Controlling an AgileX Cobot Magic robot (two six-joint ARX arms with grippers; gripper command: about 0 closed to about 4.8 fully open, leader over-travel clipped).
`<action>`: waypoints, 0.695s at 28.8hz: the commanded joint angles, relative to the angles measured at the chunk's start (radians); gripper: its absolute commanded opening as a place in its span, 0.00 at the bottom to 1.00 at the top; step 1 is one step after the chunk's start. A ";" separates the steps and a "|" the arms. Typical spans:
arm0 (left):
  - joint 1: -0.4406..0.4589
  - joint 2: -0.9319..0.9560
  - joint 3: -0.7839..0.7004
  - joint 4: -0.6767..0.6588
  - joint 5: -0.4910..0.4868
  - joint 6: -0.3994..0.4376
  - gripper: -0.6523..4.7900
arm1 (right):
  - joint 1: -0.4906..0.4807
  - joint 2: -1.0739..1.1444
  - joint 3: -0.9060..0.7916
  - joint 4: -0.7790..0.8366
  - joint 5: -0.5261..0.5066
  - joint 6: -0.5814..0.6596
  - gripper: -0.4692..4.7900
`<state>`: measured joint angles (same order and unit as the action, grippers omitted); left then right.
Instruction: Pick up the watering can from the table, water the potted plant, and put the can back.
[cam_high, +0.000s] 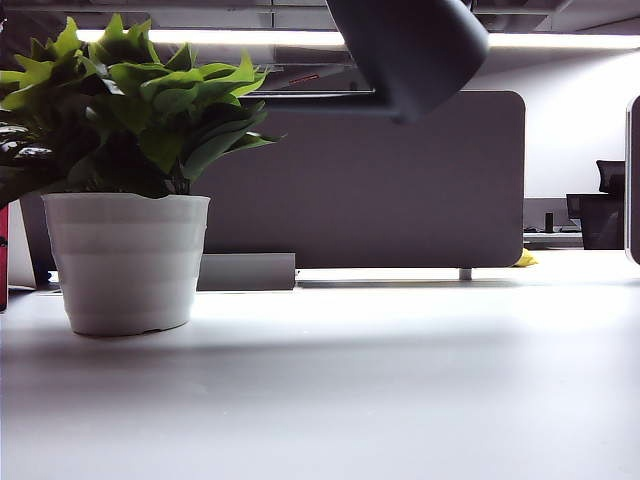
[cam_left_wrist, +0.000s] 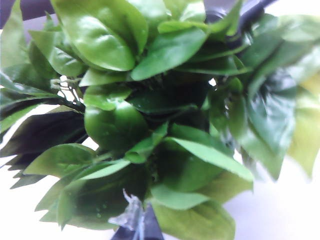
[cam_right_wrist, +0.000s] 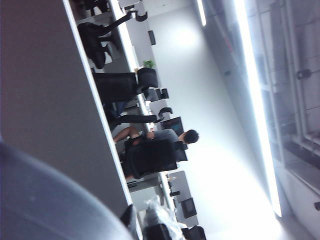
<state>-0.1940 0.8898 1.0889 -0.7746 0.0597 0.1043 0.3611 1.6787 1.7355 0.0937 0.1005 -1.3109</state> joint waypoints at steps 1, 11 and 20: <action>0.001 -0.003 0.005 0.000 0.000 0.005 0.11 | -0.001 0.013 0.060 0.068 0.002 -0.001 0.08; 0.001 -0.003 0.005 -0.006 0.000 0.020 0.11 | 0.044 0.093 0.153 0.061 -0.032 -0.102 0.08; 0.001 -0.003 0.005 -0.013 0.000 0.031 0.11 | 0.054 0.106 0.164 0.098 -0.051 -0.159 0.08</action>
<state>-0.1940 0.8898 1.0889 -0.7902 0.0597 0.1314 0.4137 1.7988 1.8778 0.1143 0.0547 -1.4799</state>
